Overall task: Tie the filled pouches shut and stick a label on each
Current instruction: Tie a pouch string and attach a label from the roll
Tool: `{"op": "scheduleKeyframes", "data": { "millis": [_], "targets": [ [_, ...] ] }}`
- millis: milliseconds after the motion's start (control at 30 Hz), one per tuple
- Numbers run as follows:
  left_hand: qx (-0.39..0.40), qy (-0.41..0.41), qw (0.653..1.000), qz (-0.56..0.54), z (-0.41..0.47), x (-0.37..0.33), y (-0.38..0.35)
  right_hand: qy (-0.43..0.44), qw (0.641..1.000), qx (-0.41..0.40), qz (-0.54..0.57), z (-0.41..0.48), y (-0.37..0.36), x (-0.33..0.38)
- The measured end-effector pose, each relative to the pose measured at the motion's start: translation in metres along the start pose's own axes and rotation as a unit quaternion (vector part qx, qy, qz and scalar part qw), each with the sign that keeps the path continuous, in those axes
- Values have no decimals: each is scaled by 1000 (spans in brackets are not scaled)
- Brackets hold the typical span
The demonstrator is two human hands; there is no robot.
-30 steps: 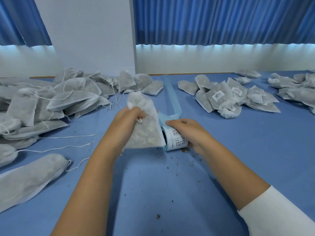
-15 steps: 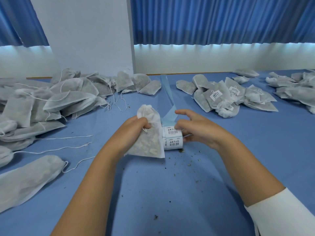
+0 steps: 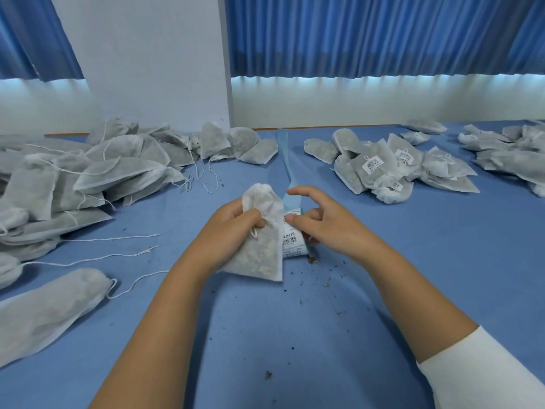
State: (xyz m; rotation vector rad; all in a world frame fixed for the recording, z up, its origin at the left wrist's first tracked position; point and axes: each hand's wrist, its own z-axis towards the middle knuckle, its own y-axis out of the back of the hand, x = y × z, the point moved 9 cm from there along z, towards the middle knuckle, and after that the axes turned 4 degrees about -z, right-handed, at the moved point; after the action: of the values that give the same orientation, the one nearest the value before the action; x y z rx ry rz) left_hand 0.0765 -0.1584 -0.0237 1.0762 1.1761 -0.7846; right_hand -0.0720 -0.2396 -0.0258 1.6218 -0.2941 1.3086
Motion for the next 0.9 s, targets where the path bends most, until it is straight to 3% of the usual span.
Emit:
{"op": "scheduleKeyframes", "data": {
  "millis": [167,333,900],
  "targets": [
    [6,15,1000,-21,2,3,1,46,997,-64,-27,0,14,10],
    [14,26,999,-36,2,4,-1,70,984,-90,-136,-1,20,17],
    [15,36,998,-38,-1,3,-3,95,965,-81,-230,-3,17,25]
  ]
}}
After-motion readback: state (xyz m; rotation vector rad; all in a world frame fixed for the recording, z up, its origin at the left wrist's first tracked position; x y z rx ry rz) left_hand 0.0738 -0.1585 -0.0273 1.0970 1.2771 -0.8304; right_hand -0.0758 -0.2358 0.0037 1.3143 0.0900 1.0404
